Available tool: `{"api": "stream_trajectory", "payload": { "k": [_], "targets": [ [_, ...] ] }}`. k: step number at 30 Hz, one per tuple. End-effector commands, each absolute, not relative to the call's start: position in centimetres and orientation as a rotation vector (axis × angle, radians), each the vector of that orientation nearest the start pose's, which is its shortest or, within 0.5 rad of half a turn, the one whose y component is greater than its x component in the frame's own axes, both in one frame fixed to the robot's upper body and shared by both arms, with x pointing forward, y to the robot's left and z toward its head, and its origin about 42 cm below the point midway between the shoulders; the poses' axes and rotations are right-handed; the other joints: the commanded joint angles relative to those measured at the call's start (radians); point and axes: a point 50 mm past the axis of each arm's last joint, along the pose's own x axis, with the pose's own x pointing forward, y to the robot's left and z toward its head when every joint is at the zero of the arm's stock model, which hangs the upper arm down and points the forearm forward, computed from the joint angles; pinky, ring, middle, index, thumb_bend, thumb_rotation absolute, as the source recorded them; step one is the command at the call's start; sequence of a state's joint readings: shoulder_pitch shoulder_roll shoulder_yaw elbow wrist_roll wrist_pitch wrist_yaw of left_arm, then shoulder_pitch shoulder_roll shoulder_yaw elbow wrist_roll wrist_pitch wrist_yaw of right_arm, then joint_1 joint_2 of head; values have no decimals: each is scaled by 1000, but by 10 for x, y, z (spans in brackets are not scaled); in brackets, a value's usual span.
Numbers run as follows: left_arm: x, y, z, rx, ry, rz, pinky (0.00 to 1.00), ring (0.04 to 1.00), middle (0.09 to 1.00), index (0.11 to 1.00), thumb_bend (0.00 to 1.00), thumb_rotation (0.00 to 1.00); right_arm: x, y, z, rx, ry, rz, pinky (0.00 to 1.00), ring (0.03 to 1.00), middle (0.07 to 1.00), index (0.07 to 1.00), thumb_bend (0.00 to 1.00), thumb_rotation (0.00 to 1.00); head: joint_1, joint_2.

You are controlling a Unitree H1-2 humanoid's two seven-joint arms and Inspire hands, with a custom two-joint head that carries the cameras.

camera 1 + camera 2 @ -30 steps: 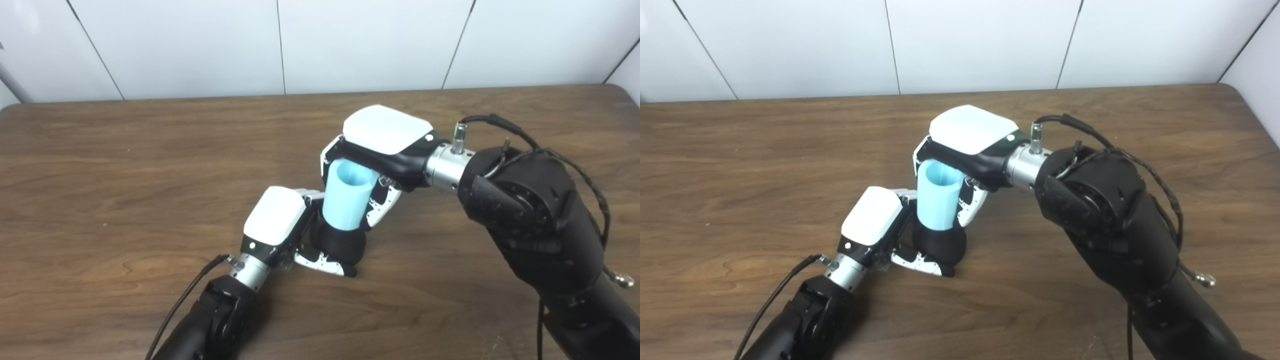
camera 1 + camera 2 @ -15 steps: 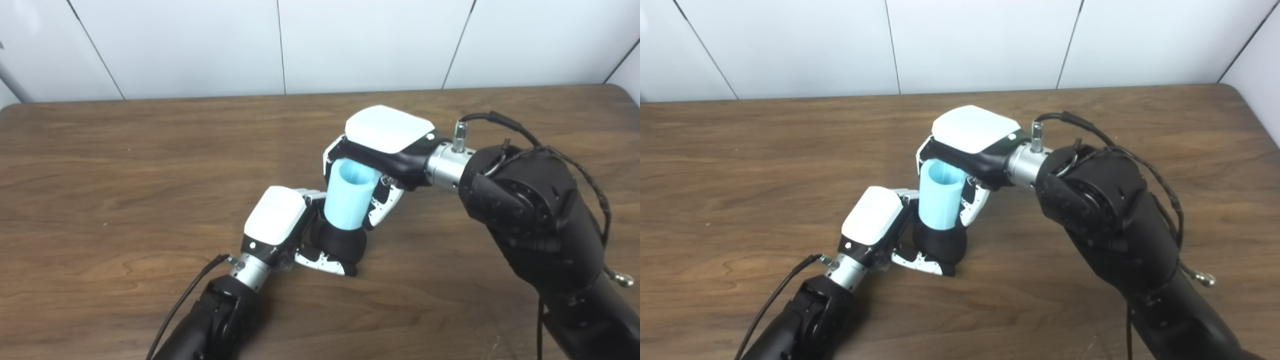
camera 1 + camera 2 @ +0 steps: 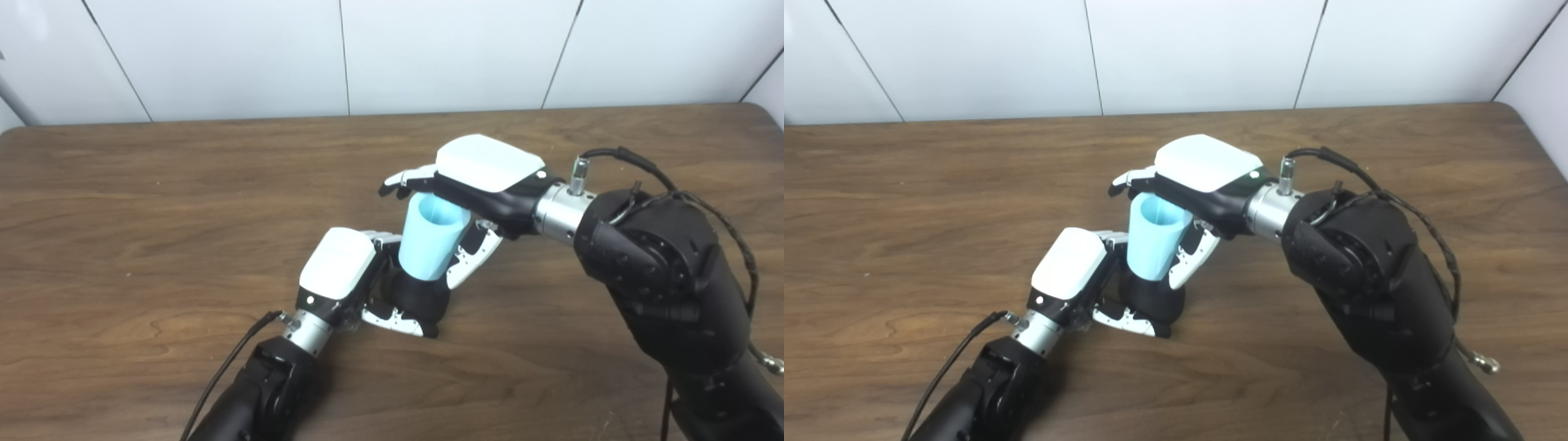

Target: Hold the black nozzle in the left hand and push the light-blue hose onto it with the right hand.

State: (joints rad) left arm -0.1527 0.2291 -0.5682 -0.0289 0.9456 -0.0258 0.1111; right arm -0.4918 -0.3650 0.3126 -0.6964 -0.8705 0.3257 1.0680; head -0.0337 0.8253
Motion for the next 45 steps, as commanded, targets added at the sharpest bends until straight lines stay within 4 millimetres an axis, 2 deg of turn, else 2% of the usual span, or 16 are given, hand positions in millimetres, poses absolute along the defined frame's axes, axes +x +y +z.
{"api": "stream_trajectory", "payload": {
  "k": [1, 9, 13, 20, 23, 27, 33, 36, 38, 39, 41, 45],
  "targets": [
    [249, 134, 56, 1222, -155, -683, 408, 520, 517, 469, 476, 0, 287, -176, 350, -1405, -408, 659, 664, 777, 818, 873, 992, 324, 1, 2],
    [249, 134, 56, 1223, -145, -679, 406, 518, 521, 464, 476, 0, 285, -180, 354, -1395, -406, 648, 666, 790, 838, 883, 983, 283, 1, 0],
    [249, 134, 55, 1230, -151, -675, 401, 515, 512, 470, 477, 0, 281, -184, 358, -1324, -401, 639, 673, 811, 859, 880, 988, 292, 0, 0],
    [249, 135, 54, 1250, -138, -685, 403, 514, 513, 472, 477, 0, 277, -204, 369, -1075, -442, 664, 798, 882, 911, 906, 992, 317, 1, 0],
    [248, 135, 54, 1256, -128, -687, 393, 515, 525, 457, 475, 0, 276, -205, 372, -1045, -463, 657, 805, 896, 925, 925, 997, 348, 2, 1],
    [248, 135, 54, 1255, -115, -696, 384, 522, 551, 456, 472, 0, 275, -206, 374, -1003, -498, 639, 808, 898, 932, 932, 1000, 330, 4, 0],
    [248, 135, 55, 1265, -107, -695, 392, 517, 534, 455, 474, 0, 272, -207, 374, -976, -549, 551, 877, 960, 985, 958, 1000, 350, 5, 0],
    [247, 135, 55, 1258, -102, -691, 385, 529, 545, 446, 471, 0, 267, -212, 375, -997, -547, 525, 904, 973, 981, 965, 988, 439, 5, 0],
    [247, 136, 56, 1256, -101, -691, 380, 526, 547, 444, 471, 0, 262, -215, 375, -1020, -551, 509, 917, 989, 985, 971, 906, 529, 5, 1],
    [247, 136, 56, 1255, -103, -691, 379, 525, 548, 444, 471, 0, 258, -216, 373, -1053, -567, 498, 919, 991, 986, 972, 892, 543, 3, 2],
    [247, 136, 56, 1259, -103, -692, 388, 517, 534, 452, 474, 0, 250, -218, 370, -1115, -593, 487, 969, 998, 997, 981, 790, 663, 3, 1],
    [247, 136, 55, 1269, -95, -698, 381, 521, 533, 440, 473, 0, 237, -218, 363, -1203, -624, 462, 999, 1000, 1000, 998, 712, 825, 7, 0]
  ]
}}
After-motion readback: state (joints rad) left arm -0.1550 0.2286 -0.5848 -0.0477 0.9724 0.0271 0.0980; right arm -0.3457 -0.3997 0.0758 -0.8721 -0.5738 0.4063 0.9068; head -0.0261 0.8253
